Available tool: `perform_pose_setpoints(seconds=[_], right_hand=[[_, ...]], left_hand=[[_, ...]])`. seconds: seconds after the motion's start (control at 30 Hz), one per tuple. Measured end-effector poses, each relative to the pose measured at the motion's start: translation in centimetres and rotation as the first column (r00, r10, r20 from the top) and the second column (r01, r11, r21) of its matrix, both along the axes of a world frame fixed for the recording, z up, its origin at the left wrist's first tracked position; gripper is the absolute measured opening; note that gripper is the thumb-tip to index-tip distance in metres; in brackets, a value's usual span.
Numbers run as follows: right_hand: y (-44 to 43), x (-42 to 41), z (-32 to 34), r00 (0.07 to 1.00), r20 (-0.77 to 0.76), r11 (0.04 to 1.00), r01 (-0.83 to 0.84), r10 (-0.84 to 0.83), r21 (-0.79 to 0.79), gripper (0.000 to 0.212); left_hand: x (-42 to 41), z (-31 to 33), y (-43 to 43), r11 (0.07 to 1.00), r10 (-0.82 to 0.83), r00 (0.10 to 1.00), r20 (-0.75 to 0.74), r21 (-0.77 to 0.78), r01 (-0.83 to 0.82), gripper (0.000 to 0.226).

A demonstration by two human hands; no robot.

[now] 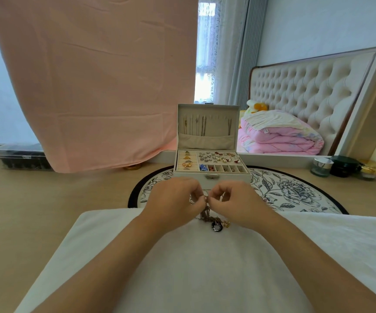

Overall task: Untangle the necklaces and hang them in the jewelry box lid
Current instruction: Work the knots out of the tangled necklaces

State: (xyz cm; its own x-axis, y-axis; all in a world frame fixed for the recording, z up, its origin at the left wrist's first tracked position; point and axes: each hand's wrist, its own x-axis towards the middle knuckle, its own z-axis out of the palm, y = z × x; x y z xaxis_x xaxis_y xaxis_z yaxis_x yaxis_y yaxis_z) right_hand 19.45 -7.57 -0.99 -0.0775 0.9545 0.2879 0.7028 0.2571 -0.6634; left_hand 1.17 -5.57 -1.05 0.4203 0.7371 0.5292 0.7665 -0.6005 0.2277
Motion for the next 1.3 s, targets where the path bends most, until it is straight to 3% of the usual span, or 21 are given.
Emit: perform_pose_setpoints(seconds=[0.13, 0.23, 0.4, 0.5, 0.57, 0.63, 0.73, 0.8, 0.93, 1.0, 1.1, 1.2, 1.3], right_hand=[[0.0, 0.2, 0.4, 0.948, 0.319, 0.998, 0.022, -0.005, -0.051, 0.012], [-0.3, 0.4, 0.6, 0.926, 0.376, 0.998, 0.06, -0.045, -0.029, 0.01], [-0.3, 0.4, 0.8, 0.953, 0.278, 0.992, 0.117, -0.125, 0.045, 0.005], [-0.2, 0.0, 0.7, 0.997, 0.01, 0.997, 0.074, -0.073, -0.025, 0.014], [-0.1, 0.1, 0.9, 0.96, -0.269, 0.991, 0.052, -0.084, -0.124, 0.013], [0.1, 0.2, 0.8, 0.875, -0.481, 0.971, -0.063, -0.059, -0.233, 0.026], [0.0, -0.1, 0.5, 0.749, -0.663, 0.888, -0.312, 0.011, -0.338, 0.027], [0.0, -0.2, 0.5, 0.708, -0.705, 0.895, -0.34, 0.041, -0.289, 0.031], [-0.2, -0.2, 0.7, 0.787, -0.616, 0.955, -0.185, 0.002, -0.233, 0.023], [-0.2, -0.3, 0.6, 0.813, -0.583, 0.96, -0.17, 0.008, -0.225, 0.015], [-0.1, -0.1, 0.5, 0.81, -0.586, 0.97, -0.123, -0.023, -0.208, 0.011], [0.1, 0.3, 0.6, 0.793, -0.607, 0.985, -0.068, -0.044, -0.16, 0.009], [0.1, 0.5, 0.7, 0.822, -0.569, 0.994, -0.035, -0.028, -0.1, 0.007]], left_hand=[[0.8, -0.9, -0.1, 0.979, -0.122, 0.972, 0.201, -0.139, 0.152, 0.008], [0.9, -1.7, 0.4, 0.89, -0.107, 0.893, 0.437, -0.358, 0.282, 0.016], [1.1, -1.5, 0.5, 0.694, 0.002, 0.786, 0.618, -0.567, 0.444, 0.022], [1.1, -1.3, 0.8, 0.669, 0.096, 0.752, 0.652, -0.601, 0.437, 0.021], [0.3, -1.6, 1.0, 0.737, 0.003, 0.814, 0.581, -0.551, 0.391, 0.022], [-0.2, -1.8, 0.9, 0.832, -0.138, 0.93, 0.34, -0.471, 0.295, 0.02], [0.2, -1.6, 0.5, 0.916, -0.191, 0.968, 0.161, -0.325, 0.235, 0.017], [0.5, -1.1, 0.4, 0.94, -0.192, 0.959, 0.208, -0.241, 0.241, 0.013], [0.4, -0.5, 0.4, 0.883, -0.049, 0.77, 0.636, -0.333, 0.332, 0.015], [0.6, -0.7, 0.3, 0.808, 0.096, 0.652, 0.752, -0.441, 0.39, 0.02], [1.2, -0.2, 0.1, 0.647, 0.187, 0.504, 0.843, -0.492, 0.583, 0.027], [1.2, 0.6, 0.0, 0.597, 0.189, 0.572, 0.798, -0.556, 0.578, 0.031], [0.7, 0.2, -0.2, 0.665, 0.11, 0.706, 0.7, -0.579, 0.472, 0.023]])
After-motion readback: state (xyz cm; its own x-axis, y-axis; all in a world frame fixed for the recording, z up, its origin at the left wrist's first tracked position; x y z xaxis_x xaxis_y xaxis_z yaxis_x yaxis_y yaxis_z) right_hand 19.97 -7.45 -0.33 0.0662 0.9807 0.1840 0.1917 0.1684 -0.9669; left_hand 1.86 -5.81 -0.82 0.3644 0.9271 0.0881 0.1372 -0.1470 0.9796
